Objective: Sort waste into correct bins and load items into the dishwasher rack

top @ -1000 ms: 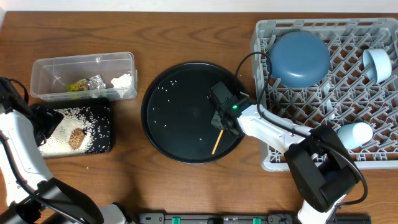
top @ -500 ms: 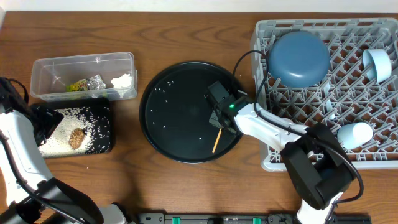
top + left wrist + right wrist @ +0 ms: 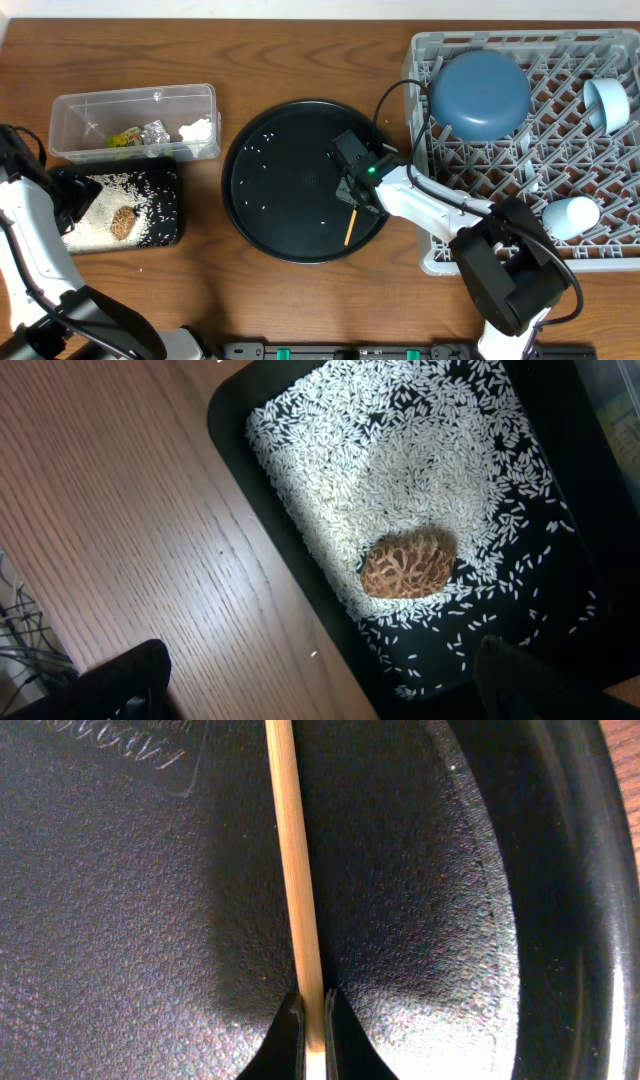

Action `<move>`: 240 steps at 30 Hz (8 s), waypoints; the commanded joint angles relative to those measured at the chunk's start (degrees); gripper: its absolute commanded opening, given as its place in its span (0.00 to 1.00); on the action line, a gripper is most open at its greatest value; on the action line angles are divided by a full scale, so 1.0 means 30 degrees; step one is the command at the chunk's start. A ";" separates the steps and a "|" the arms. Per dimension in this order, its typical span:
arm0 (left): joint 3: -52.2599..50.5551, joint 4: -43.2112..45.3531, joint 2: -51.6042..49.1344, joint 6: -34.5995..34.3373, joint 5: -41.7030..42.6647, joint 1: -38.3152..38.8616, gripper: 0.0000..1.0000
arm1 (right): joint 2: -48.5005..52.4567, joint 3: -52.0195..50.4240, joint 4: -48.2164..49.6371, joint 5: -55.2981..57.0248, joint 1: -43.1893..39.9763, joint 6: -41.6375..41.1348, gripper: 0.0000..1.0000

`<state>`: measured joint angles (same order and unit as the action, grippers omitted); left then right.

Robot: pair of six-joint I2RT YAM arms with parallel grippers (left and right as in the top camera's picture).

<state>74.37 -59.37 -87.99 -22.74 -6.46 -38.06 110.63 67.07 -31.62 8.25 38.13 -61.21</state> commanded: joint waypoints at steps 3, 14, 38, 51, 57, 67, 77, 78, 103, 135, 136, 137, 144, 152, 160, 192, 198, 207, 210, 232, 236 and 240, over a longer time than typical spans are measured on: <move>0.0000 -0.0044 0.0109 -0.0109 -0.0372 -0.0058 0.98 | 0.1486 -0.0488 -0.0029 -0.0954 -0.0058 -0.0007 0.01; 0.0000 -0.0044 0.0109 -0.0109 -0.0372 -0.0058 0.98 | -0.0415 0.3956 -0.1763 -0.1195 -0.1209 0.4779 0.01; 0.0000 -0.0051 0.0109 -0.0109 -0.0372 -0.0058 0.98 | -0.8524 0.6149 -0.8437 -0.0969 -1.1890 2.3773 0.01; 0.0000 -0.0051 0.0109 -0.0102 -0.0372 -0.0058 0.98 | -0.5610 0.6127 -0.7701 -0.0750 -1.7085 2.6440 0.01; 0.0000 -0.0044 0.0109 -0.0109 -0.0372 -0.0058 0.98 | -0.3628 0.6127 -0.6492 -0.0670 -1.7609 2.6563 0.01; 0.0000 -0.0051 0.0109 -0.0109 -0.0372 -0.0058 0.98 | -0.2273 0.6127 -0.4816 -0.0510 -1.7864 2.6578 0.01; 0.0000 -0.0044 0.0109 -0.0109 -0.0372 -0.0058 0.98 | -0.1902 0.6127 -0.4677 -0.0546 -1.7952 2.6571 0.01; 0.0000 -0.0051 0.0109 -0.0109 -0.0372 -0.0058 0.98 | -0.1902 0.6127 -0.4677 -0.0546 -1.7952 2.6556 0.01; 0.0000 -0.0051 0.0109 -0.0109 -0.0372 -0.0058 0.98 | -0.1829 0.5982 -0.3636 -0.1625 -1.7952 2.5558 0.01; 0.0000 -0.0051 0.0109 -0.0109 -0.0372 -0.0058 0.98 | -0.5850 0.6091 -0.4058 -0.3395 -1.7959 2.3700 0.99; 0.0000 -0.0051 0.0109 -0.0109 -0.0372 -0.0058 0.98 | -0.6200 0.6091 -0.4138 -0.3395 -1.7959 2.3700 0.99; 0.0000 -0.0051 0.0109 -0.0109 -0.0372 -0.0058 0.98 | -0.6499 0.6091 -0.4153 -0.3395 -1.7952 2.3700 0.99; 0.0000 -0.0044 0.0109 -0.0109 -0.0372 -0.0058 0.98 | -0.6994 0.6091 -0.4218 -0.3402 -1.7952 2.3700 0.99; 0.0000 -0.0051 0.0109 -0.0102 -0.0372 -0.0058 0.98 | -0.6987 0.6091 -0.4335 -0.3402 -1.7952 2.3700 0.99; 0.0000 -0.0051 0.0109 -0.0109 -0.0372 -0.0058 0.98 | -0.6980 0.6091 -0.4335 -0.3402 -1.7952 2.3700 0.99; 0.0000 -0.0051 0.0109 -0.0109 -0.0372 -0.0058 0.98 | -2.0327 0.6084 -0.5836 -0.3337 -1.5985 2.3700 0.99; 0.0000 -0.0051 0.0109 -0.0102 -0.0372 -0.0058 0.98 | -2.3656 0.6084 -0.5938 -0.3344 -1.4498 2.3700 0.99; 0.0000 -0.0051 0.0109 -0.0109 -0.0372 -0.0058 0.98 | -2.8567 0.6047 -0.7045 -0.2390 -1.1948 2.4268 0.99; 0.0000 -0.0051 0.0109 -0.0109 -0.0372 -0.0058 0.98 | -3.0141 0.5887 -0.7679 -0.2047 -1.1526 2.4276 0.99; 0.0000 -0.0044 0.0109 -0.0109 -0.0372 -0.0058 0.98 | -3.6749 0.2463 -1.3260 -0.3293 -1.1074 2.4494 0.99; 0.0000 -0.0051 0.0109 -0.0109 -0.0372 -0.0058 0.98 | -3.6749 0.0699 -1.1766 -0.3490 -1.1060 2.4480 0.99; 0.0000 -0.0044 0.0109 -0.0109 -0.0372 -0.0058 0.98 | -3.6749 -0.1741 -0.9245 -0.3985 -1.1060 2.4334 0.99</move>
<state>74.37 -59.35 -87.99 -22.74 -6.46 -38.06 0.38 65.67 -61.43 -2.02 4.25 11.64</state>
